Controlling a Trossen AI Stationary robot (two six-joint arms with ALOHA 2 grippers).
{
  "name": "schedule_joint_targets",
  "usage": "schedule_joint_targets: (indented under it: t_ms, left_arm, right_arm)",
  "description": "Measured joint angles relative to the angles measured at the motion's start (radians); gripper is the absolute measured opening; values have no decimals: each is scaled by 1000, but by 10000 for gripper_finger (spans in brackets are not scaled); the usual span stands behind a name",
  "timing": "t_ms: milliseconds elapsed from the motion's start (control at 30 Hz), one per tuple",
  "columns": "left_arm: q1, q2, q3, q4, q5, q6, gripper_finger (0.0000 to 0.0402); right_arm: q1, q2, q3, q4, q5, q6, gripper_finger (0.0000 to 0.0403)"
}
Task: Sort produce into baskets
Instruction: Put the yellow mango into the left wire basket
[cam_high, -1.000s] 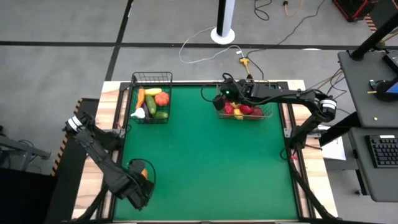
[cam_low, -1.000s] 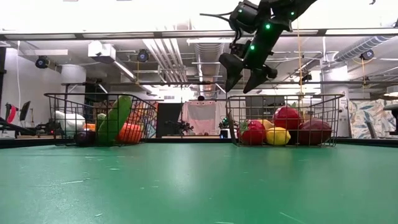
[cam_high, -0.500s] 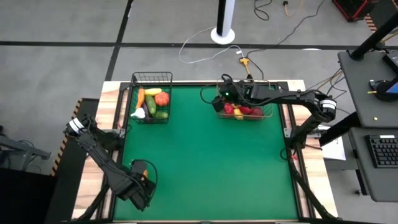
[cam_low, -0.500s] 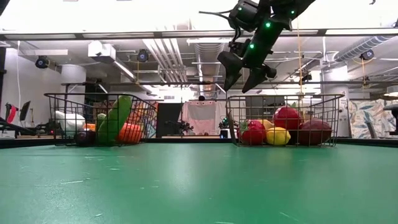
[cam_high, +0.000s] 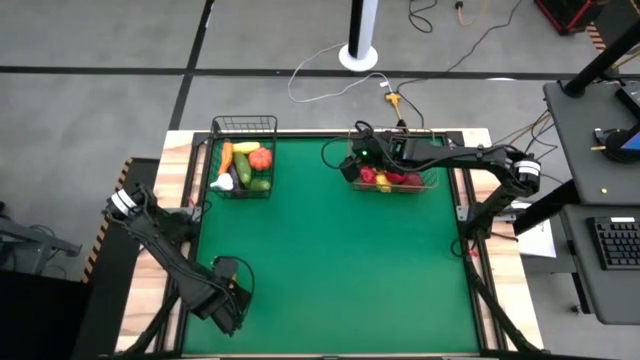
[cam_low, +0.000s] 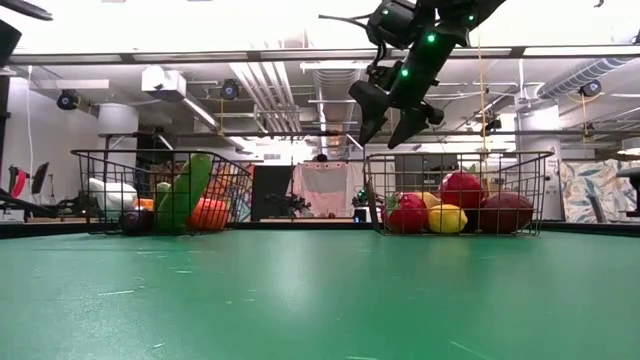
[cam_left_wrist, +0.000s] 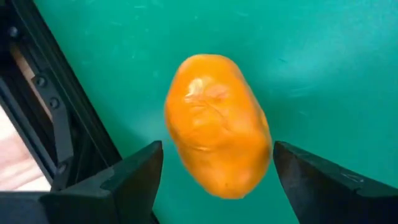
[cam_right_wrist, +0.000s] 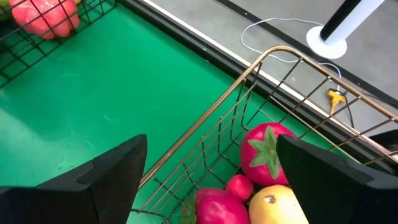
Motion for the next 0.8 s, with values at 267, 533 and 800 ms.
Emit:
schedule_joint_targets:
  t_ms: [267,533,800]
  left_arm:
    - [2,0,-54,97,-19,0,287]
    - [5,1,-110,147,-29,-24,287]
    - [5,13,-118,153,-101,-19,287]
  right_arm:
    - [0,0,0,0,0,-2,350]
    - [0,0,0,0,0,-2,350]
    - [0,0,0,0,0,-2,350]
